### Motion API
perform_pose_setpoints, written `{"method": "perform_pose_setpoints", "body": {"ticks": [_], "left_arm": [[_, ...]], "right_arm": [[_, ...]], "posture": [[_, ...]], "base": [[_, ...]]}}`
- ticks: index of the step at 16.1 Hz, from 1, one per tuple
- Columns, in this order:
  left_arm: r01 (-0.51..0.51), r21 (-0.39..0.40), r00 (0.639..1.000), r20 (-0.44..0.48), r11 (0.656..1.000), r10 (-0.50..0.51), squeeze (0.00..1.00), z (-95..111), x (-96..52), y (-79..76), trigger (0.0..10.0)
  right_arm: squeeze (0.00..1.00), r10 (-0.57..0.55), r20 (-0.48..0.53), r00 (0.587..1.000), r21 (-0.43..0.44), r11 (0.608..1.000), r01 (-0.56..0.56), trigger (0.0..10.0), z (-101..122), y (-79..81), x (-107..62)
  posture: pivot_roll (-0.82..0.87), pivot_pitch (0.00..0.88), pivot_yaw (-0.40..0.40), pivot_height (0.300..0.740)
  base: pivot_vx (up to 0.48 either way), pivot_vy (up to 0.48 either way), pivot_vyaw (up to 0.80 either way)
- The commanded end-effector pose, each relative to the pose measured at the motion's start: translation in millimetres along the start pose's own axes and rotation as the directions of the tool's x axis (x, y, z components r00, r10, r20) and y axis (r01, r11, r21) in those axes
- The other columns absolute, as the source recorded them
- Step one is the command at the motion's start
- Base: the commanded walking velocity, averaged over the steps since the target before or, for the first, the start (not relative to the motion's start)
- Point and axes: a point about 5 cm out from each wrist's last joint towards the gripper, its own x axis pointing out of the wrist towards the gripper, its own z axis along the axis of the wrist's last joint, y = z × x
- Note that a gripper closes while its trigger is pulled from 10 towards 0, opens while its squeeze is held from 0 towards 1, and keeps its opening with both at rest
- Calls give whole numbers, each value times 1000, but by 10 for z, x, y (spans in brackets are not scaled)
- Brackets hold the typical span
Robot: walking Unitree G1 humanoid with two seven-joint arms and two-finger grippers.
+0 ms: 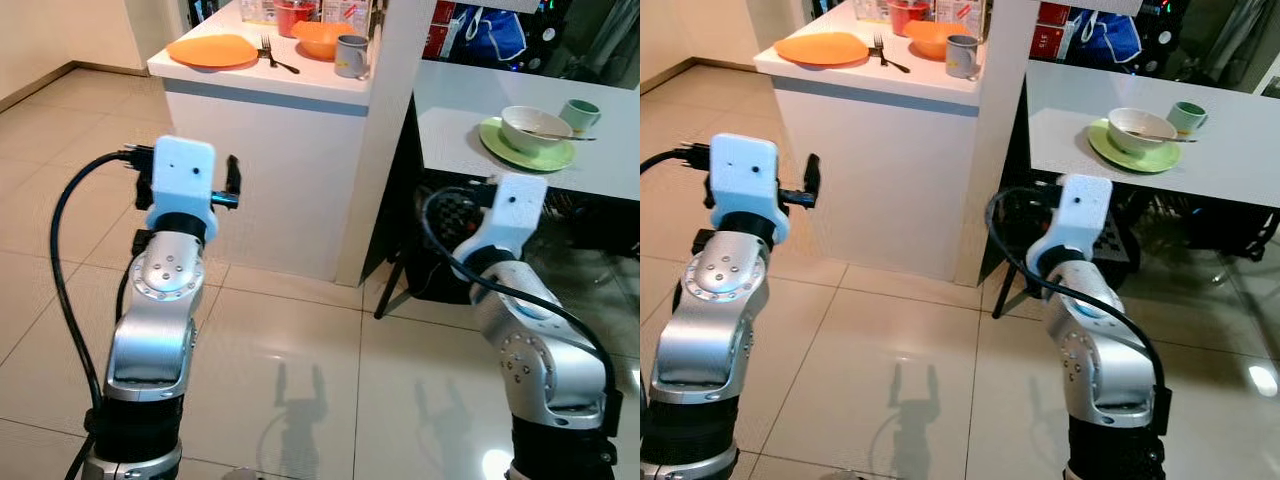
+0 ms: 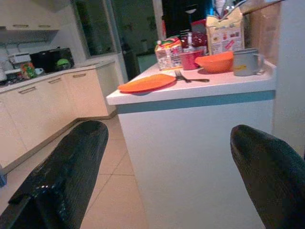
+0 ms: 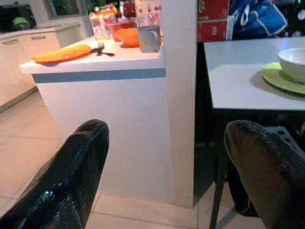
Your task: Setting the table
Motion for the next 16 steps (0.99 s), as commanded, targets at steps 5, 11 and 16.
{"method": "perform_pose_setpoints", "body": {"ticks": [5,11,16], "left_arm": [[-34,4,999,37,999,34,0,97,26,102,10000],[-18,11,999,36,1000,17,0,115,72,67,10000],[-18,6,1000,13,1000,18,0,54,37,29,10000]], "right_arm": [[0,17,16,1000,-25,1000,-17,10000,34,38,73],[0,-25,31,999,-16,1000,26,10000,32,2,112],[0,-46,25,999,-26,999,46,10000,3,-75,92]], "posture": [[84,0,-91,740],[82,0,-72,740],[83,0,-95,740]], "base": [[331,0,769],[384,0,70],[386,0,0]]}}
